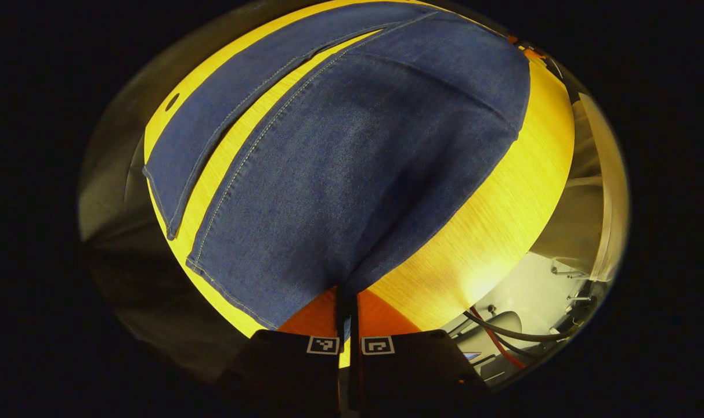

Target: Grasp the waist and the cuffs of the jeans and fold them to make the two legs overlap; first hold the waist and fold one-third of the jeans toward the cuffs, then hold the cuffs and fold the remaining one-third in the same direction to finish folding.

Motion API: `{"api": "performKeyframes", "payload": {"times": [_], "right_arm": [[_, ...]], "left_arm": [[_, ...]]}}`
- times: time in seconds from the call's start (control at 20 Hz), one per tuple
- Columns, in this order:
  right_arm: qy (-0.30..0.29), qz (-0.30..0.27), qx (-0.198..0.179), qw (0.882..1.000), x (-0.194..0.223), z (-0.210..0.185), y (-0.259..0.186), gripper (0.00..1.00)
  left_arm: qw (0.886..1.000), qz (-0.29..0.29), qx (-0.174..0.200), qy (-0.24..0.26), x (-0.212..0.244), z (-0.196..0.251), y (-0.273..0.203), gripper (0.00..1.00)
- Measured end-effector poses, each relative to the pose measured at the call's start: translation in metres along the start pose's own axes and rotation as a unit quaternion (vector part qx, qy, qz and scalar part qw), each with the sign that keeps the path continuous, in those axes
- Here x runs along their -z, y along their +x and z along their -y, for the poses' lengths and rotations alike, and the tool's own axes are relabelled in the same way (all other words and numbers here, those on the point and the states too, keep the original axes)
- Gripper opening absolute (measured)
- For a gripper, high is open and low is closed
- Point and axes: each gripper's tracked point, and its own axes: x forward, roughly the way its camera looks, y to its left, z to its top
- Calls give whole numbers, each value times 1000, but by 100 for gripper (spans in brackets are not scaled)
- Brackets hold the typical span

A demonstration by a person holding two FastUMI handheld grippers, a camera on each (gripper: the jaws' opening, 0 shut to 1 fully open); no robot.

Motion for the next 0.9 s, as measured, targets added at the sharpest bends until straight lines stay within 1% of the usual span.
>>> {"api": "performKeyframes", "payload": {"times": [0.15, 0.2, 0.25, 0.3, 0.35, 0.45, 0.5, 0.55, 0.65, 0.75, 0.8, 0.85, 0.9], "right_arm": [[17, 3, 10, 1000, 1, 4, 1, 25], [26, 4, 14, 1000, 1, 8, 1, 23], [43, 5, 16, 999, 1, 9, 1, 23], [61, 7, 19, 998, 0, 11, -1, 17], [71, 11, 22, 997, 4, 12, 2, 7], [94, 11, 35, 995, 5, 12, 1, 7], [98, 13, 41, 994, 3, 14, 1, 5], [115, 10, 45, 992, 3, 16, 1, 4], [158, 9, 57, 986, 4, 14, -4, 3], [184, 28, 71, 980, -3, 20, -12, 3], [197, 42, 77, 976, -7, 24, -19, 3], [210, 57, 81, 973, -12, 27, -29, 0], [223, 66, 87, 969, -16, 33, -37, 3]], "left_arm": [[1000, 1, 0, -3, -1, -1, 1, 0], [1000, 0, 2, -8, -1, 0, 1, 0], [1000, -2, 6, -12, -1, 0, 1, 0], [1000, -2, 9, -14, -1, 0, 1, 0], [1000, -3, 11, -14, 0, -1, 1, 0], [1000, -1, 14, -8, 0, -1, 1, 0], [1000, -2, 20, -3, 1, -1, 0, 0], [999, -5, 31, -7, 1, -1, 0, 0], [997, -10, 61, -36, -2, 1, -4, 0], [996, 0, 66, -54, -7, -8, -14, 0], [996, 1, 66, -53, -11, -12, -22, 0], [996, -5, 68, -51, -14, -19, -31, 0], [996, -13, 70, -50, -16, -23, -42, 0]]}}
